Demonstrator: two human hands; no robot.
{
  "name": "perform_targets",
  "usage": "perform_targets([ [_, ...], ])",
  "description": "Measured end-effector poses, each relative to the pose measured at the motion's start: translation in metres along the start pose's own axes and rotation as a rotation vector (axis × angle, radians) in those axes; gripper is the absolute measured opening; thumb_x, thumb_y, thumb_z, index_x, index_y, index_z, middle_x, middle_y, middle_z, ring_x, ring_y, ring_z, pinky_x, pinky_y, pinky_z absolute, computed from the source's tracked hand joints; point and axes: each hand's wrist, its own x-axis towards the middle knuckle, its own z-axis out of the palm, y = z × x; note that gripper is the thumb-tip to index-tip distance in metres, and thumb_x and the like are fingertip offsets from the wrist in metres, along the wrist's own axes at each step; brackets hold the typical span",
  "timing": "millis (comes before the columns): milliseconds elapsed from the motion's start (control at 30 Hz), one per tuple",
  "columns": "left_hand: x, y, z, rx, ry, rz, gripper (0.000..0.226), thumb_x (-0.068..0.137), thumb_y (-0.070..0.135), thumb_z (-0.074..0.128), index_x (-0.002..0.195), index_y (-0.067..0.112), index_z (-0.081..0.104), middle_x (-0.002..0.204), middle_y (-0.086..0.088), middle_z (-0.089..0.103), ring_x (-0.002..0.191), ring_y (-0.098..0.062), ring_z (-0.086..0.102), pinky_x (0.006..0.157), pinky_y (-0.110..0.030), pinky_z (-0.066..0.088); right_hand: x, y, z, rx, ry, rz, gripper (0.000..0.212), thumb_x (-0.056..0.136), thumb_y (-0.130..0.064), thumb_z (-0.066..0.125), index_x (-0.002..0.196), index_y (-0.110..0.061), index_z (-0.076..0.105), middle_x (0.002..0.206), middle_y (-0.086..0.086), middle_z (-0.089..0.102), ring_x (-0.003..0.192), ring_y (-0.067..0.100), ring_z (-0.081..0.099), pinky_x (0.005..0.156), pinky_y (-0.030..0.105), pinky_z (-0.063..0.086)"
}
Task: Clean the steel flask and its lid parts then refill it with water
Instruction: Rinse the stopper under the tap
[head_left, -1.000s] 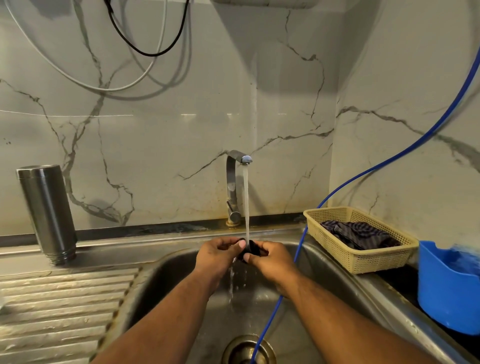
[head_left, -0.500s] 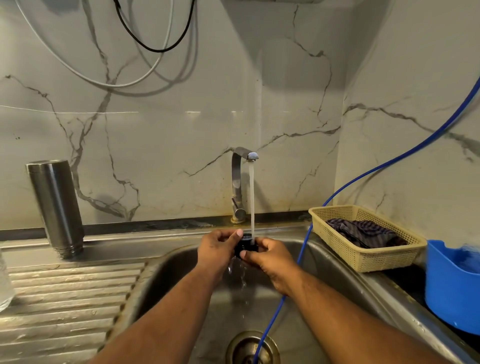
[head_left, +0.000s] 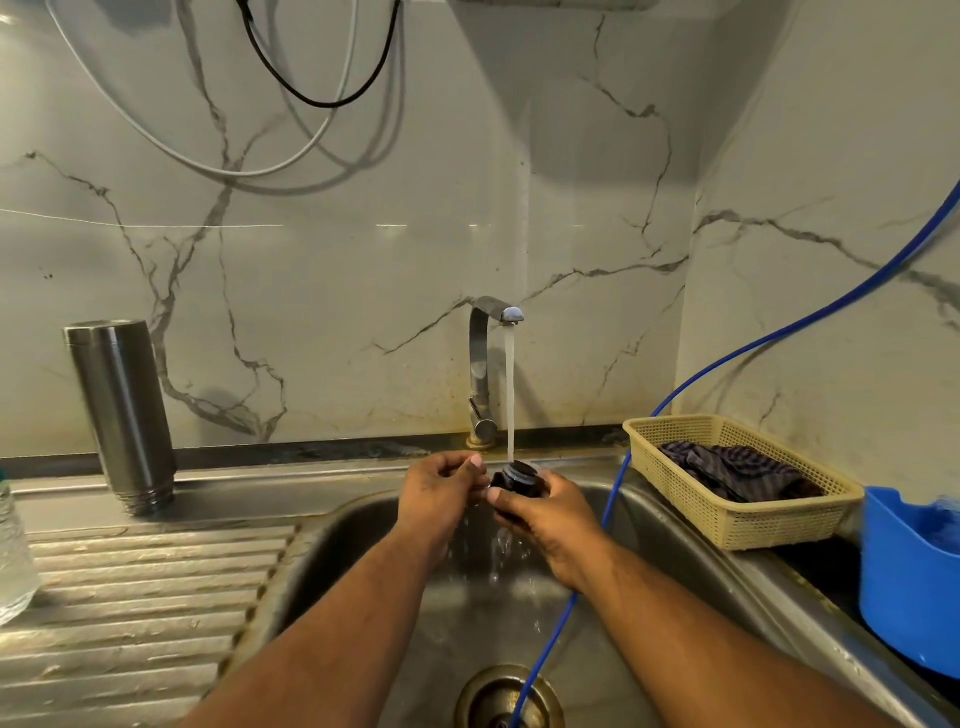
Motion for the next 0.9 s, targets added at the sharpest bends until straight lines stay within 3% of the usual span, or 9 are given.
perform_targets([
  [167,0.004,0.001,-0.006,0.053,0.076,-0.025,0.016,0.101,0.024,0.061,0.113,0.018,0.069,0.105,0.0,0.072,0.099,-0.019,0.067,0.074,-0.03,0.054,-0.001,0.001,-0.001,-0.129,0.061,-0.083,0.05,0.08,-0.011,0.085,0.109,-0.039,0.056,0.106,-0.015,0.061,0.104,0.012,0.059,0.101,0.042,0.054],
  [300,0.009,0.003,-0.012,0.272,0.104,0.07,0.017,0.102,0.021,0.059,0.116,0.025,0.066,0.109,0.004,0.068,0.101,-0.013,0.064,0.082,-0.029,0.055,-0.001,0.002,-0.004,-0.156,0.089,-0.063,0.05,0.079,-0.003,0.083,0.109,-0.036,0.059,0.108,-0.011,0.062,0.113,0.02,0.06,0.101,0.045,0.055],
  [433,0.018,0.006,-0.012,0.523,0.013,0.154,0.04,0.1,0.002,0.054,0.133,0.024,0.059,0.129,0.007,0.063,0.109,-0.008,0.06,0.079,-0.012,0.046,-0.003,0.005,-0.003,-0.288,0.031,-0.014,0.049,0.081,-0.003,0.082,0.118,-0.029,0.061,0.114,-0.002,0.067,0.108,0.024,0.065,0.088,0.038,0.059],
  [500,0.023,0.014,-0.01,0.587,-0.043,0.153,0.057,0.097,-0.006,0.051,0.147,0.023,0.048,0.142,0.005,0.056,0.126,-0.015,0.056,0.096,-0.017,0.047,-0.001,0.007,-0.004,-0.291,0.061,-0.016,0.046,0.081,-0.006,0.082,0.114,-0.03,0.061,0.114,-0.002,0.068,0.107,0.023,0.066,0.089,0.04,0.058],
  [600,0.032,0.026,-0.003,0.66,-0.139,0.129,0.079,0.092,-0.012,0.051,0.159,0.023,0.029,0.158,0.0,0.041,0.146,-0.023,0.039,0.119,-0.034,0.035,-0.002,0.01,-0.004,-0.418,0.004,0.02,0.05,0.08,-0.007,0.083,0.12,-0.028,0.062,0.118,-0.005,0.067,0.112,0.021,0.064,0.098,0.043,0.056],
  [733,0.041,0.032,0.012,0.67,-0.152,0.135,0.079,0.092,-0.012,0.049,0.157,0.03,0.034,0.15,-0.005,0.05,0.137,-0.025,0.049,0.113,-0.035,0.043,0.002,0.014,-0.001,-0.48,0.006,0.0,0.058,0.081,-0.006,0.082,0.131,-0.024,0.059,0.124,-0.008,0.065,0.12,0.017,0.06,0.104,0.035,0.049],
  [900,0.043,0.029,0.021,0.782,-0.101,0.177,0.087,0.092,-0.011,0.051,0.159,0.038,0.025,0.148,-0.007,0.052,0.125,-0.027,0.059,0.108,-0.043,0.05,0.007,0.017,-0.005,-0.639,0.005,-0.019,0.056,0.077,-0.014,0.087,0.127,-0.023,0.063,0.124,-0.005,0.068,0.115,0.017,0.063,0.097,0.031,0.052],
])
